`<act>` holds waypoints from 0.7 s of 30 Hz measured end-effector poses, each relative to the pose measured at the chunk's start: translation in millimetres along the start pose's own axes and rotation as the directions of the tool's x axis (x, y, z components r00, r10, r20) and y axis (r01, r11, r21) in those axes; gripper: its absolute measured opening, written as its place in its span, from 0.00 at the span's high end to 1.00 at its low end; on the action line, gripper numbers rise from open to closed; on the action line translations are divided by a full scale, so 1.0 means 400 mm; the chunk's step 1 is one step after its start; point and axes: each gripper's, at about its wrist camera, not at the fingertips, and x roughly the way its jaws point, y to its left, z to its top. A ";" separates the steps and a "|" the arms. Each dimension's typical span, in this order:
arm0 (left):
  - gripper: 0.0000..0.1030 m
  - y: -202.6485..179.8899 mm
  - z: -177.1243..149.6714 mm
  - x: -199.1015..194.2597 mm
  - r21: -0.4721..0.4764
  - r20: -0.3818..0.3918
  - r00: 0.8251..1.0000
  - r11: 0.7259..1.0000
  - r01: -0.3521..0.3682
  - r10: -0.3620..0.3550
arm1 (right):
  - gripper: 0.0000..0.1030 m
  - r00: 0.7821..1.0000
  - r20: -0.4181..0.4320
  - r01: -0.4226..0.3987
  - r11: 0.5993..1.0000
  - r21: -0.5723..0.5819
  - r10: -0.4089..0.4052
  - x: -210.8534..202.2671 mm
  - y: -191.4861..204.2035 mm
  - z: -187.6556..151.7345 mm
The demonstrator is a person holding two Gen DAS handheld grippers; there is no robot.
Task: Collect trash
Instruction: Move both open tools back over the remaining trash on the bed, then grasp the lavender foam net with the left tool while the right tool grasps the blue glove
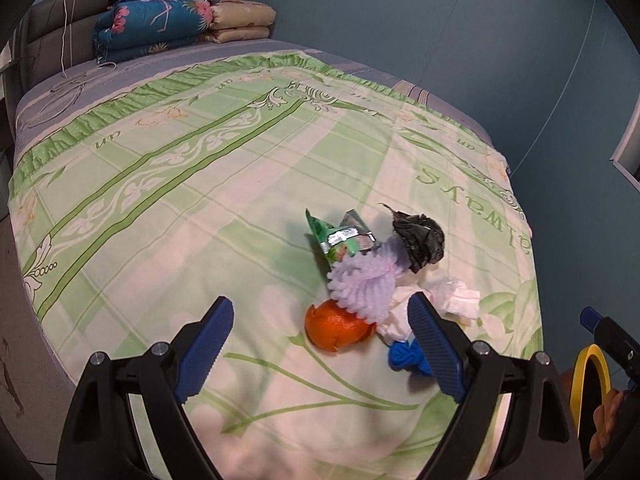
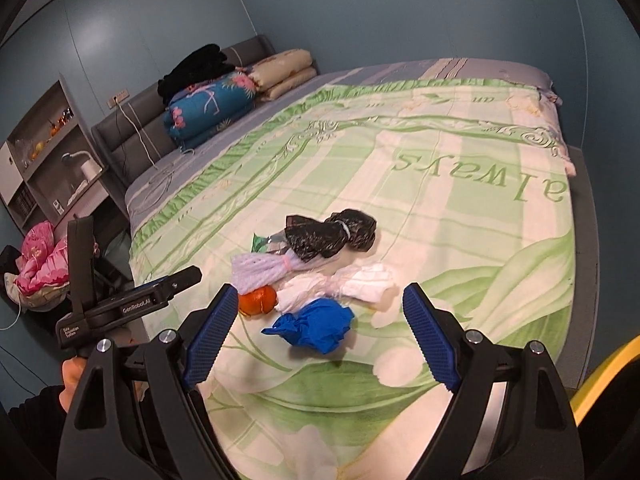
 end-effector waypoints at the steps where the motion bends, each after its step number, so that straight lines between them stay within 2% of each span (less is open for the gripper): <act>1: 0.17 0.005 0.001 0.008 -0.002 -0.005 1.000 1.000 0.000 0.000 | 0.22 1.000 -0.011 0.000 1.000 -0.003 0.000 0.016 0.004 -0.003; 11: 0.17 0.016 0.022 0.100 -0.014 -0.067 0.997 0.999 0.036 -0.037 | 0.22 0.992 -0.118 0.032 0.999 -0.008 -0.033 0.137 0.011 -0.031; 21: 0.17 0.007 0.054 0.199 -0.030 -0.132 0.986 0.994 0.102 -0.105 | 0.22 0.970 -0.220 0.105 0.994 -0.019 -0.107 0.260 -0.006 -0.066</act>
